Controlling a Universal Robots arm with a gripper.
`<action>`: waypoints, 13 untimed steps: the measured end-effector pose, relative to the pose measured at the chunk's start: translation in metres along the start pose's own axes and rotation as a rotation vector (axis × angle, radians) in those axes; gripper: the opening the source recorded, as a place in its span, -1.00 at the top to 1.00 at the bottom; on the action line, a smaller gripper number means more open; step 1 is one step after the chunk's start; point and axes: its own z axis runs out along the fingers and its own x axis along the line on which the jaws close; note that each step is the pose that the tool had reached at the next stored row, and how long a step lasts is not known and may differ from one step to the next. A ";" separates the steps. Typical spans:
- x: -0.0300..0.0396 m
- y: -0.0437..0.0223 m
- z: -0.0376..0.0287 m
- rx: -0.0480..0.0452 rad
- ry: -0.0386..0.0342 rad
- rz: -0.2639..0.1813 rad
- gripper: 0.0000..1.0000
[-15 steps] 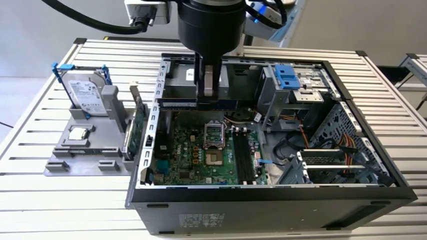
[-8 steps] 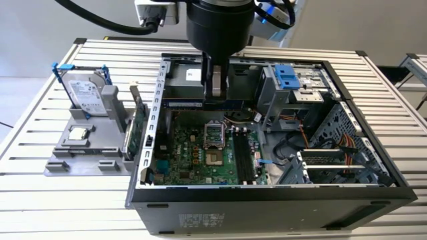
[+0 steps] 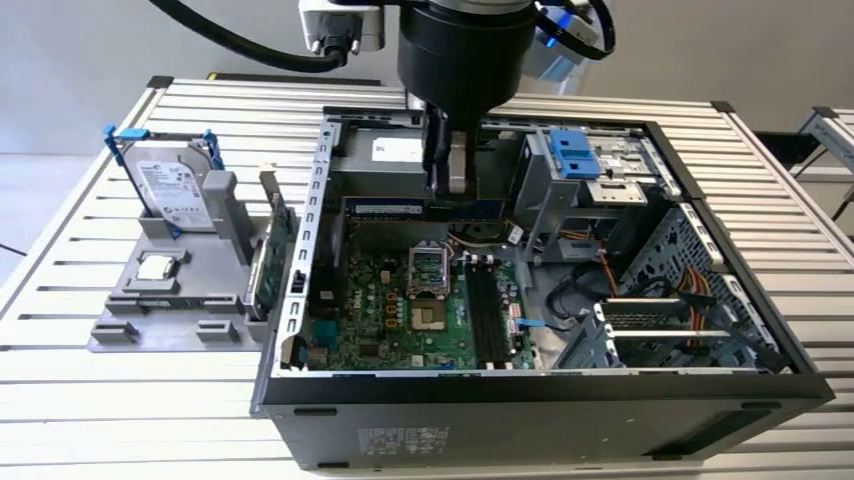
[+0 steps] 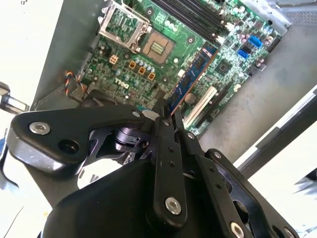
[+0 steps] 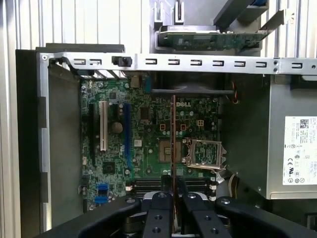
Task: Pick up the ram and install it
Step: 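Pick up the ram and move it above insertion slot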
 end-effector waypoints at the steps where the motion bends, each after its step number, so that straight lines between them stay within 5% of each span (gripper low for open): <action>1: 0.0000 -0.0016 0.0000 0.0000 0.0000 0.000 1.00; 13: -0.0001 -0.0163 -0.0002 0.0000 0.0000 0.000 1.00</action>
